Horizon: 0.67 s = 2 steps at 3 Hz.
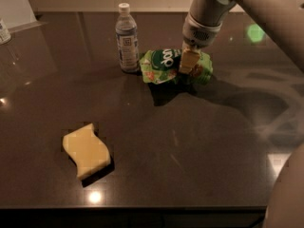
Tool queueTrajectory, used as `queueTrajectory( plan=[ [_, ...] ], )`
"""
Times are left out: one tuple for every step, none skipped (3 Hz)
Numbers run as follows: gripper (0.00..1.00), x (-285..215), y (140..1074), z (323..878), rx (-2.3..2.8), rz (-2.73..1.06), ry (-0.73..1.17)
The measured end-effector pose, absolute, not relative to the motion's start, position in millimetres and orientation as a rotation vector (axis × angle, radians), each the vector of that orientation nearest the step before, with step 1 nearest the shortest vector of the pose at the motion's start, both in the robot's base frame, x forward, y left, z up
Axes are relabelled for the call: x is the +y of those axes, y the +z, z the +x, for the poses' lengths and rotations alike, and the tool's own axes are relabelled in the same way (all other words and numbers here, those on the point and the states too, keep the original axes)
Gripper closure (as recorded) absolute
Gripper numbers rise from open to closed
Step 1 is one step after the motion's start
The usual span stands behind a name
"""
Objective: Move green rice chip bag near blue plastic bottle
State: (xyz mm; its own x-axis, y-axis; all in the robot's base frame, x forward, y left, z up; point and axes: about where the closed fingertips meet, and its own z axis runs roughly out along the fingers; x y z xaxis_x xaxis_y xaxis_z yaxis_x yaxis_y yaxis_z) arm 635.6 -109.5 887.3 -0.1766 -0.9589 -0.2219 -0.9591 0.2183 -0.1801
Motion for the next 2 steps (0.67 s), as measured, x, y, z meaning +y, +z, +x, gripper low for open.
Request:
queueTrajectory(
  plan=[
    [0.56,-108.8,885.7,635.2,2.208,-1.806,0.003],
    [0.31,-107.8,884.0,636.2,2.207,-1.806,0.004]
  ],
)
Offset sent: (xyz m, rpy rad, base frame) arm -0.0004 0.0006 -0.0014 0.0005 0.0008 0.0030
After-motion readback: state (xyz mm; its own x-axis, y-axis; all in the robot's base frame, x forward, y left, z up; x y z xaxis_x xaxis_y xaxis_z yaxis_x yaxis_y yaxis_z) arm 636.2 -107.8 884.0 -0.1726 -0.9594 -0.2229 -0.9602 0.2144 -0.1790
